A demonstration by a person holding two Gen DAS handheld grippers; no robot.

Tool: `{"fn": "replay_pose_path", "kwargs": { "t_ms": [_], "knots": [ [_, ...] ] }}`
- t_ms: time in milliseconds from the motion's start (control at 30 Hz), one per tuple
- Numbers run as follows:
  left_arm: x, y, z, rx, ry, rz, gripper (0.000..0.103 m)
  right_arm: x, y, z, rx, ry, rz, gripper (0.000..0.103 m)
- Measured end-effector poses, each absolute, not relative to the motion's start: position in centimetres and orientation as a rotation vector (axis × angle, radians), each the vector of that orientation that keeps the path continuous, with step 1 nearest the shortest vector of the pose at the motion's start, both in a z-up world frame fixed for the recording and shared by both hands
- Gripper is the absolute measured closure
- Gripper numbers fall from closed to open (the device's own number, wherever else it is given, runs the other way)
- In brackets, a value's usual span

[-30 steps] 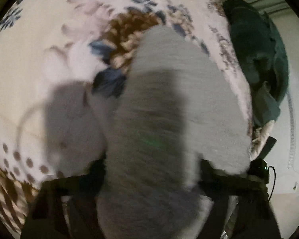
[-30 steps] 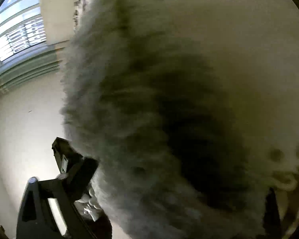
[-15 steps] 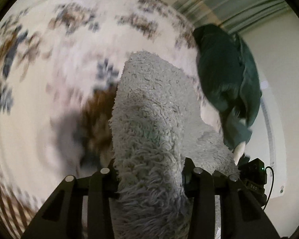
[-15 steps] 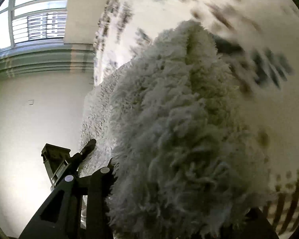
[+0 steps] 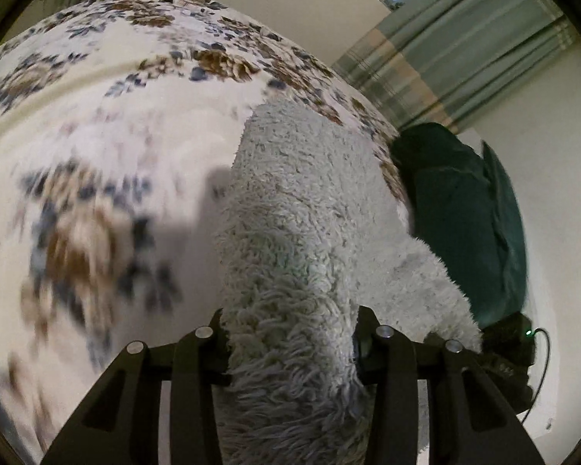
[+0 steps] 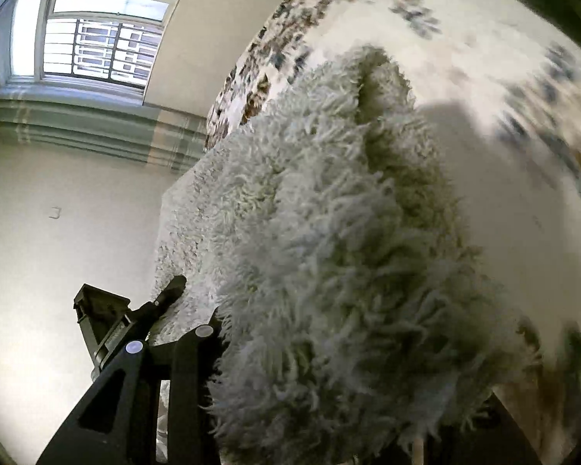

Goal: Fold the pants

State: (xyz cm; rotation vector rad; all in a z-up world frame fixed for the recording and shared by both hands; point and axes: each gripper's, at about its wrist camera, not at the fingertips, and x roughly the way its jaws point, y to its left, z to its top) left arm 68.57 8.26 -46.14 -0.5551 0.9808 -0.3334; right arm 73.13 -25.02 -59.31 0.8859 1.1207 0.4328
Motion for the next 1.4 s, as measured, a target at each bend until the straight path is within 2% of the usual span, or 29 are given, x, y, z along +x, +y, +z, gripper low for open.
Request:
{"fn": "replay_pose_path", "kwargs": {
  "t_ms": [167, 300, 367, 433, 467, 500, 533, 567, 633, 733, 1100, 1400],
  "knots": [
    [74.9, 10.5, -52.3, -0.512, 1.037, -0.305, 0.064, 83.3, -21.9, -63.8, 0.811, 1.135, 0.400, 0.063],
    [75.4, 11.3, -56.2, -0.497, 1.119, -0.265, 0.058, 87.1, -19.7, -68.5, 0.729, 1.243, 0.352, 0.060],
    [74.4, 11.5, -56.2, -0.502, 1.105, -0.268, 0.052, 87.4, -19.5, -70.0, 0.674, 1.290, 0.310, 0.044],
    [73.5, 11.1, -55.2, -0.440, 1.107, -0.235, 0.051, 86.7, -19.5, -70.6, 0.612, 1.307, 0.264, 0.028],
    [73.1, 10.8, -54.5, -0.403, 1.098, -0.216, 0.045, 86.4, -19.6, -70.5, 0.573, 1.313, 0.230, 0.023],
    [72.8, 10.5, -54.0, -0.361, 1.095, -0.189, 0.040, 86.4, -19.4, -70.2, 0.557, 1.314, 0.206, 0.012],
    [72.1, 9.9, -52.9, -0.301, 1.098, -0.148, 0.031, 85.5, -19.3, -69.4, 0.520, 1.312, 0.162, 0.006],
    [71.9, 9.7, -52.5, -0.275, 1.097, -0.126, 0.024, 85.1, -19.2, -68.4, 0.467, 1.296, 0.122, 0.005],
    [70.2, 8.7, -50.3, -0.190, 1.076, -0.073, 0.019, 83.6, -18.4, -66.2, 0.350, 1.264, 0.050, 0.001],
    [68.6, 7.6, -47.9, -0.095, 1.056, -0.014, 0.007, 82.0, -17.1, -61.5, 0.212, 1.209, -0.040, 0.000],
    [58.1, 4.5, -35.8, -0.013, 0.927, 0.060, 0.006, 65.9, -17.6, -42.8, 0.121, 1.048, -0.093, 0.000],
    [46.7, 1.4, -23.7, 0.013, 0.806, 0.052, 0.006, 52.8, -18.3, -29.5, 0.052, 0.914, -0.089, 0.000]
  ]
}}
